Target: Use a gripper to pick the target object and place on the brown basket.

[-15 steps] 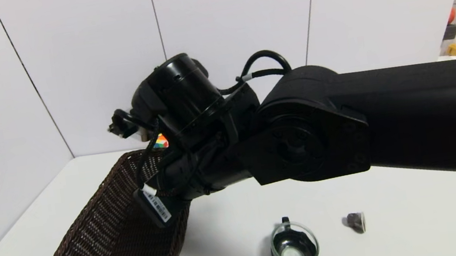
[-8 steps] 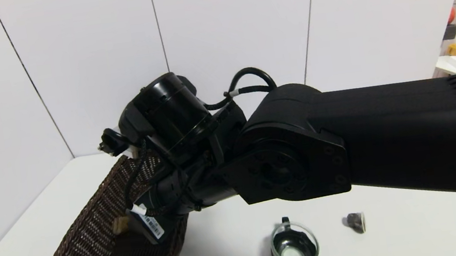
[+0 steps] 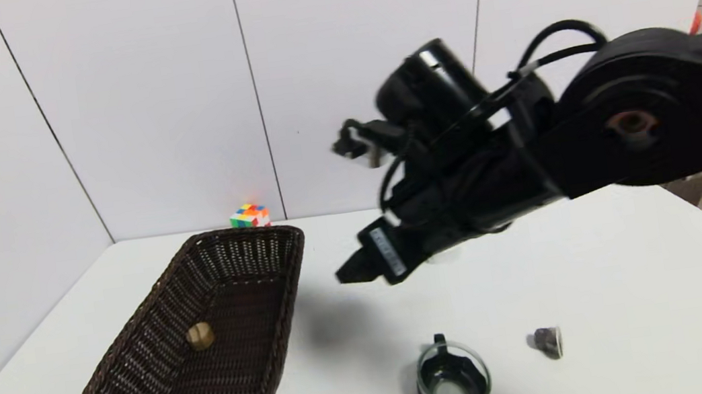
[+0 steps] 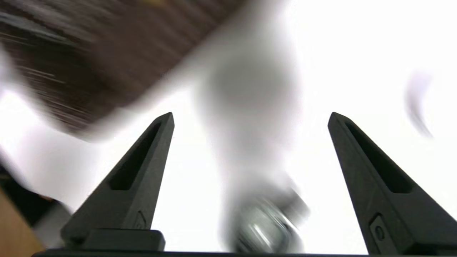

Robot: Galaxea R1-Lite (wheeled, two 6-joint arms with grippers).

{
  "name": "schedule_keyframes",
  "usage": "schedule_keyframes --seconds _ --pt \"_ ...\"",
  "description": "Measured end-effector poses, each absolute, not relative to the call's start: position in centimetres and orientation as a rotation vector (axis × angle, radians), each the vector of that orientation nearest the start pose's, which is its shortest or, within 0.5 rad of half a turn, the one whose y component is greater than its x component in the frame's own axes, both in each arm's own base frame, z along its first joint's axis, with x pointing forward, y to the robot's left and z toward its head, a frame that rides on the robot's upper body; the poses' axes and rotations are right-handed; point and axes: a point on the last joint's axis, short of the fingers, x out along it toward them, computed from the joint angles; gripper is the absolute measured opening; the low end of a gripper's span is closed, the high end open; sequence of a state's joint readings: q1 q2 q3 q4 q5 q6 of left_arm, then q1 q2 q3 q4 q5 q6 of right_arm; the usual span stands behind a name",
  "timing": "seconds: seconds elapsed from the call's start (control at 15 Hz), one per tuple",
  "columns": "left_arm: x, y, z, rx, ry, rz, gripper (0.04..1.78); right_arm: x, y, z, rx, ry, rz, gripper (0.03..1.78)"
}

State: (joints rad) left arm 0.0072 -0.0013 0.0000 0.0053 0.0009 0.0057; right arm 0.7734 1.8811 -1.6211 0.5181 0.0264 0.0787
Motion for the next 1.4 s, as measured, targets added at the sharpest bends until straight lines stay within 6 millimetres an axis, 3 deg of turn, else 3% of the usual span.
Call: schedule_keyframes --seconds 0.13,0.27,0.47,0.6,0.8,1.0,1.2,1.4 --pt "-2.3 0.0 7.5 0.006 0.004 0.008 1.69 25.4 18.3 23.8 -0.189 0.870 0.571 1.55" --pt "-2.3 0.0 7.5 0.006 0.004 0.008 1.69 23.9 13.0 23.4 -0.153 0.930 0.436 1.59" --pt "-2.3 0.0 7.5 0.006 0.004 0.008 1.69 19.3 7.2 23.0 -0.124 0.940 0.254 1.63" --pt "-2.3 0.0 7.5 0.006 0.004 0.008 1.69 15.4 4.5 22.7 -0.112 0.903 0.161 1.65" --pt "-2.3 0.0 7.5 0.005 0.004 0.008 1.69 9.2 1.7 21.7 -0.114 0.787 0.070 1.67" --pt "-2.3 0.0 7.5 0.006 0.003 0.009 1.69 4.1 0.2 18.2 -0.145 0.636 0.005 1.68" --pt "-2.3 0.0 7.5 0.006 0.004 0.008 1.69 1.0 -0.2 14.1 -0.193 0.439 -0.032 1.69" --pt "-2.3 0.0 7.5 0.006 0.003 0.008 1.69 0.1 -0.3 10.7 -0.217 0.265 -0.068 1.69"
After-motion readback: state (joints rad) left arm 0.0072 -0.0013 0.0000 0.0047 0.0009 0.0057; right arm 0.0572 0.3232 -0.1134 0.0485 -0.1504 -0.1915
